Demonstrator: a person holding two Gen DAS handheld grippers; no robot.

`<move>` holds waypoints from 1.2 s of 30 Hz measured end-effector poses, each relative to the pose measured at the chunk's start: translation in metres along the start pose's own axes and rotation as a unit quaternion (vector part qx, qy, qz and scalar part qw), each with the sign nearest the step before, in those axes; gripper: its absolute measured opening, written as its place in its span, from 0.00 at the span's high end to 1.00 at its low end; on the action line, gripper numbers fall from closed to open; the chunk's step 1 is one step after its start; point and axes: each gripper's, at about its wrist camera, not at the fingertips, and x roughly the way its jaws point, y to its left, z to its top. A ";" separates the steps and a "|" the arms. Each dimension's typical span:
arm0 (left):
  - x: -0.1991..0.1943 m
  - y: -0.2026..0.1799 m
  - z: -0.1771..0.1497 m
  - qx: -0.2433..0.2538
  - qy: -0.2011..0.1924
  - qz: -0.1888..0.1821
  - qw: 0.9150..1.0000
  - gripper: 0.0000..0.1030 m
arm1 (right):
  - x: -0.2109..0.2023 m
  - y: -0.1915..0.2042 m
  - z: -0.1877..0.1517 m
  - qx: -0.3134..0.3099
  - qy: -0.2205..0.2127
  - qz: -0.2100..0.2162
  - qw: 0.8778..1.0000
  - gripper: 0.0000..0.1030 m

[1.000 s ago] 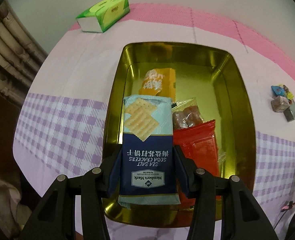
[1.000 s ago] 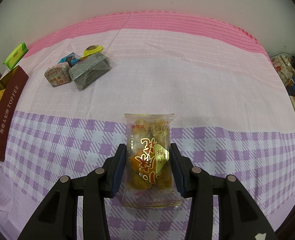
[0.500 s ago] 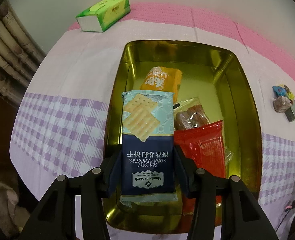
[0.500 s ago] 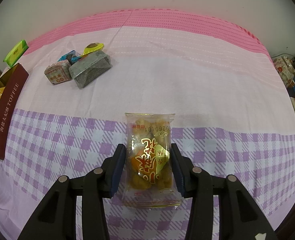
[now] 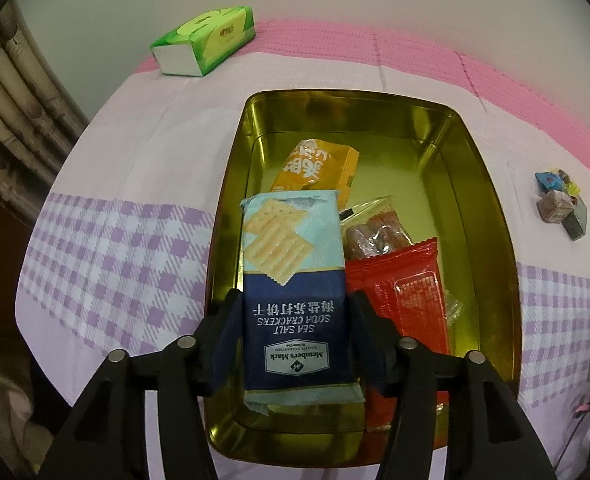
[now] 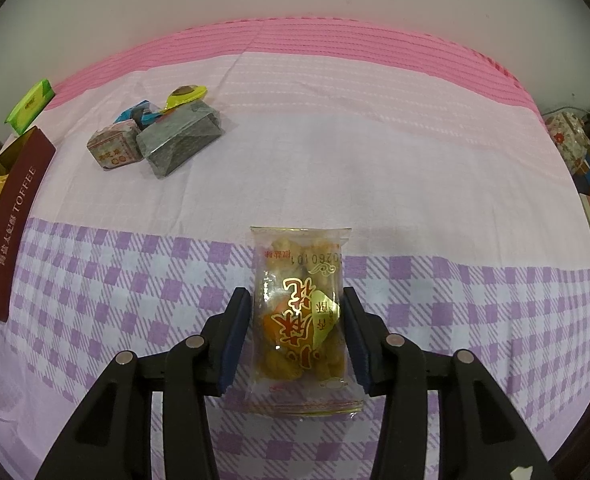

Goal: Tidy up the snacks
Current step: 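Carry the soda cracker packet into the tin and open the left gripper, then carry the gold-printed snack bag into the tin and open the right gripper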

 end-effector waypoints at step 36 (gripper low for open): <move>-0.035 0.018 0.008 -0.042 -0.086 0.030 0.995 0.29 | -0.065 0.161 0.042 -0.117 -0.062 0.096 0.987 0.67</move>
